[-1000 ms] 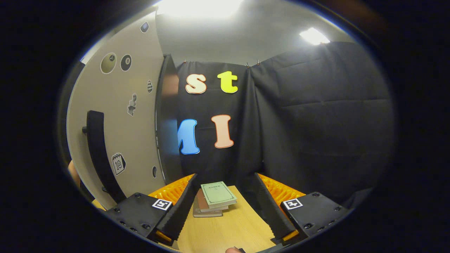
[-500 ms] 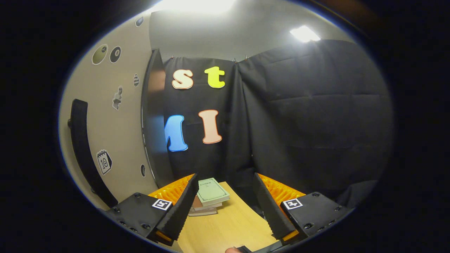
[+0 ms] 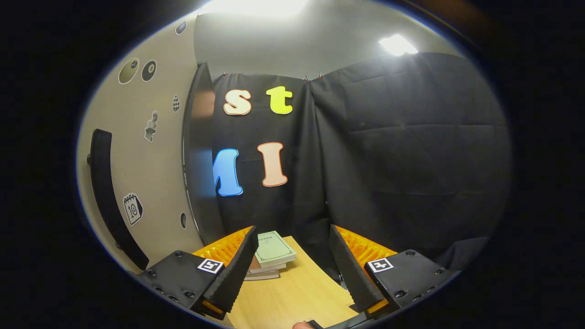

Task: Open the cabinet door with the right hand, grasp the bottle in the cabinet with the left hand and place it on the coaster, then close the cabinet door with the right hand.

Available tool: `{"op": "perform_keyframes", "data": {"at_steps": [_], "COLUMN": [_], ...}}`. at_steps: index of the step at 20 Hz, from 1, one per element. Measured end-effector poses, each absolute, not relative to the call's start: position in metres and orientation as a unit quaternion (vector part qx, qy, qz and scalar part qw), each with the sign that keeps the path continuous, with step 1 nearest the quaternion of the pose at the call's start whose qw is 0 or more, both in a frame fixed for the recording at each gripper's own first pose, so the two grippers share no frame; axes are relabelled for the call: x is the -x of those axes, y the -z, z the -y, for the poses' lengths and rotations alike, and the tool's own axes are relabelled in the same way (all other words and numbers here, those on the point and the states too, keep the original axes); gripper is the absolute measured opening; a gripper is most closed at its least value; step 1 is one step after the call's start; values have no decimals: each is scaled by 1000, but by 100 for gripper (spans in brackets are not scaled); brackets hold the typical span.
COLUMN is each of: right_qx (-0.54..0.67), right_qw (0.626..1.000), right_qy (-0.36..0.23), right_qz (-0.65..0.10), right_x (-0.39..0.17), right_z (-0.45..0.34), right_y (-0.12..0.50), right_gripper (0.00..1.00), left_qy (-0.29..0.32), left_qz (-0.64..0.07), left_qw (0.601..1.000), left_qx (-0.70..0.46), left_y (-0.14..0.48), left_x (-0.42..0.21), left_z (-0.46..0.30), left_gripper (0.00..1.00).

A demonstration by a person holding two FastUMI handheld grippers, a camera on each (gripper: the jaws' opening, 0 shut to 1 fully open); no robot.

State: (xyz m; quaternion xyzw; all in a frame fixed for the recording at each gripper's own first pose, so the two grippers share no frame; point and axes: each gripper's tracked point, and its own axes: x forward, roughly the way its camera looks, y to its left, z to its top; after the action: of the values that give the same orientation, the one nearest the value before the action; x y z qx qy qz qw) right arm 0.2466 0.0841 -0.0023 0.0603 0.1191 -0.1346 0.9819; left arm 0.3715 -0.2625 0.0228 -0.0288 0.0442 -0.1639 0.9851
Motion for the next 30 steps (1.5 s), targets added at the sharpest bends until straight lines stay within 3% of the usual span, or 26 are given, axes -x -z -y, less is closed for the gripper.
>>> {"op": "perform_keyframes", "data": {"at_steps": [1, 3, 4, 7, 8, 10, 11, 14, 16, 17, 19, 21, 23, 24, 30], "right_qx": [-62, -64, -65, -69, -70, -70, -70, -73, -76, -77, -80, -82, -82, -82, -85], "right_qw": [982, 984, 985, 987, 987, 988, 989, 990, 990, 990, 990, 990, 989, 989, 988], "right_qy": [130, 119, 112, 91, 83, 68, 60, 37, 24, 19, 8, -1, -8, -10, -16], "right_qz": [-119, -118, -117, -117, -116, -116, -115, -115, -116, -116, -117, -119, -119, -120, -127], "right_x": [-247, -249, -251, -254, -255, -255, -254, -253, -252, -251, -250, -247, -244, -243, -237], "right_z": [-84, -83, -83, -86, -88, -90, -91, -96, -98, -100, -104, -106, -110, -110, -117], "right_y": [2, 2, 2, 3, 3, 3, 2, 4, 7, 8, 10, 14, 16, 19, 29], "right_gripper": [94, 99, 94, 94, 98, 94, 98, 94, 98, 94, 98, 94, 94, 98, 98], "left_qy": [158, 149, 144, 129, 123, 111, 104, 84, 72, 68, 58, 50, 47, 44, 40], "left_qz": [-36, -24, -20, -12, -11, -11, -13, -17, -21, -24, -31, -36, -40, -42, -56], "left_qw": [986, 988, 989, 991, 992, 993, 994, 996, 997, 997, 997, 997, 997, 997, 997], "left_qx": [31, 34, 34, 33, 33, 32, 32, 30, 31, 33, 35, 37, 40, 38, 36], "left_y": [-30, -41, -46, -52, -54, -54, -51, -43, -34, -30, -18, -5, 10, 19, 73], "left_x": [-366, -354, -347, -322, -313, -295, -286, -256, -237, -227, -208, -188, -169, -159, -113], "left_z": [257, 244, 238, 217, 209, 195, 187, 163, 149, 143, 132, 121, 115, 111, 96], "left_gripper": [63, 60, 62, 62, 60, 60, 60, 60, 60, 60, 65, 63, 63, 63, 63]}}
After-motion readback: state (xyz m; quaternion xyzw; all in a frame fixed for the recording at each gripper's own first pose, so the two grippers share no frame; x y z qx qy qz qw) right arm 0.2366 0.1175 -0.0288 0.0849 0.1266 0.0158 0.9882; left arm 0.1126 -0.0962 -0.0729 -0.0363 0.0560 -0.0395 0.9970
